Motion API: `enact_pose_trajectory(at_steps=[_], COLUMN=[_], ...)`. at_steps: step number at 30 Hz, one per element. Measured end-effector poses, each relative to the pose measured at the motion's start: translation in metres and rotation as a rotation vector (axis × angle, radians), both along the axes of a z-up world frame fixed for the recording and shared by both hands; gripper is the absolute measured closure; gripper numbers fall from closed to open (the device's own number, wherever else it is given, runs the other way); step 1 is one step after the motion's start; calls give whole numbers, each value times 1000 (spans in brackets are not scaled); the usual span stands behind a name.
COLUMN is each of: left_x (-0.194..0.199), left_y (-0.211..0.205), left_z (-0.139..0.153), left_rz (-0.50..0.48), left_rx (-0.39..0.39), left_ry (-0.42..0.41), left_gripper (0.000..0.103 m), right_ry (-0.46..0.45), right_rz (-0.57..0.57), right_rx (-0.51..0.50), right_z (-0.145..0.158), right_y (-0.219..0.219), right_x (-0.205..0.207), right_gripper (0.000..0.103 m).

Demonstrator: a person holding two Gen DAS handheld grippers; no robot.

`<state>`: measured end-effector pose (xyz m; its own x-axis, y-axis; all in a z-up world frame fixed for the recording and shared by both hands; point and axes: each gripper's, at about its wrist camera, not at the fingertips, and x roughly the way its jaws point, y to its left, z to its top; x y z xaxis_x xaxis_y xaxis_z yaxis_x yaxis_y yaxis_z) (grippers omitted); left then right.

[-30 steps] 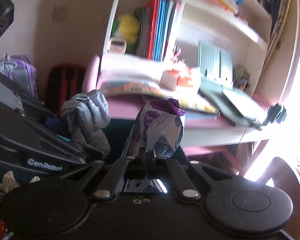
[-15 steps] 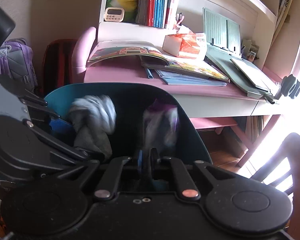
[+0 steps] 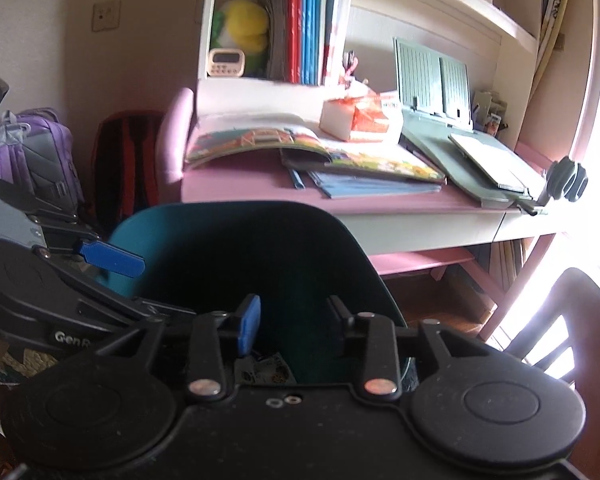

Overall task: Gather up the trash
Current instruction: 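Open both tools to drop the items into the teal bin, then move both tools back down to the trash pile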

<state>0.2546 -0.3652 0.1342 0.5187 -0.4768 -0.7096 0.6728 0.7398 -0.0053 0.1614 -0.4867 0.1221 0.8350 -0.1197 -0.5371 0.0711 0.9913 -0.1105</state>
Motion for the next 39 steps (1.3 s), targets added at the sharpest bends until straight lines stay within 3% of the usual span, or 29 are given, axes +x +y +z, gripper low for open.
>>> enact_pose_trajectory(at_steps=[11, 21, 32, 39], left_x=[-37, -69, -77, -74], left_y=[67, 156, 282, 353], left_z=[32, 34, -12, -63], left_rz=[42, 144, 371, 515], left_rx=[-69, -83, -67, -36], left_ry=[-69, -121, -84, -38], left_gripper=[31, 21, 20, 20], right_ry=[-56, -76, 3, 78], right_rz=[104, 238, 467, 578], right_rx=[-15, 4, 101, 97], right_z=[29, 38, -3, -56], right_y=[53, 118, 219, 281], right_x=[-38, -56, -41, -22], right_gripper=[45, 29, 21, 18])
